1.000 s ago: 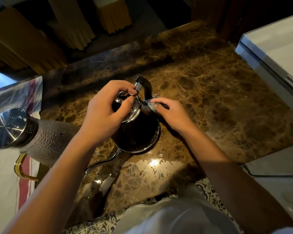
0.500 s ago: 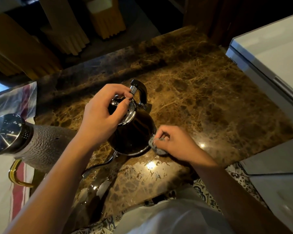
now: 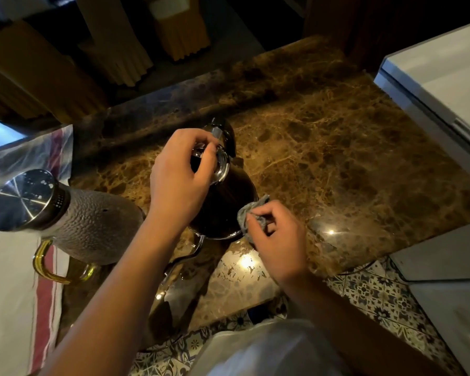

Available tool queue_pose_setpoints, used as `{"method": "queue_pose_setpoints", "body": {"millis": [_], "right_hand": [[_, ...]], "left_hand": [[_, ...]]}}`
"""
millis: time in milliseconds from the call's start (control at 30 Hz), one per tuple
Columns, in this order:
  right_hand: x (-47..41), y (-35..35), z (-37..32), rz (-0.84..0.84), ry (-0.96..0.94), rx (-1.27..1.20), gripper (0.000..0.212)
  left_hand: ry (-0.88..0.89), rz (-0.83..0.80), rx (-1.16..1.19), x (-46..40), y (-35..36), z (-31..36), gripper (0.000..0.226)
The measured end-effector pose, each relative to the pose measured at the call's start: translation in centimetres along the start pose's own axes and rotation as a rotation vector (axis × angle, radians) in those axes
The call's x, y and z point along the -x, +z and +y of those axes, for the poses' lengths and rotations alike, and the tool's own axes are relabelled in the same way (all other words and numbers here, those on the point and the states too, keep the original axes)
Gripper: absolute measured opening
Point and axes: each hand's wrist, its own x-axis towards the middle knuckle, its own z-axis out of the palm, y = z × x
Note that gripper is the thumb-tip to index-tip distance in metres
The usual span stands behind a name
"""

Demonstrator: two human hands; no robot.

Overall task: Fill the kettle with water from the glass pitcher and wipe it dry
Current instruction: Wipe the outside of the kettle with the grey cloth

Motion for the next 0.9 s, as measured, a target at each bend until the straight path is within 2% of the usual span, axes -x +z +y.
{"method": "queue_pose_setpoints", "body": {"millis": [100, 200, 333, 433, 567, 633, 700, 800, 900], "right_hand": [[1.5, 1.7, -0.3, 0.082, -0.136, 0.027, 0.01], [2.1, 2.4, -0.2, 0.091, -0.254, 0.07, 0.009], [2.6, 3.3, 0.6, 0.059, -0.294, 0.115, 0.007], [3.2, 3.9, 0.9, -0.041, -0.299, 0.187, 0.01], [3.0, 2.1, 0.3, -0.088, -0.191, 0.093, 0.008], [2.2, 0.2, -0.5, -0.051, -0.043, 0.029, 0.006], [0.4, -1.6, -0.9, 0.001, 0.095, -0.064, 0.013], [-3.7, -3.6, -1.9, 0.136, 0.113, -0.124, 0.019], [-8.7, -4.1, -3.3, 0.17, 0.154, -0.212, 0.019]], "left_hand": [[-0.028, 0.07, -0.055, 0.1, 0.7, 0.2, 0.023], [-0.043, 0.12, -0.092, -0.1, 1.1, 0.2, 0.026], [-0.041, 0.136, -0.078, -0.2, 1.1, 0.1, 0.029], [-0.042, 0.134, -0.08, -0.3, 1.2, 0.0, 0.029], [-0.029, 0.133, -0.057, -0.1, 1.1, -0.2, 0.027], [-0.011, 0.108, -0.045, -0.2, 0.7, -0.4, 0.026], [0.003, 0.067, -0.039, -0.3, 0.2, -0.7, 0.025], [0.042, 0.02, -0.014, -0.5, -0.3, -0.9, 0.022], [0.08, -0.031, 0.035, -0.5, -0.7, -1.1, 0.02]]}}
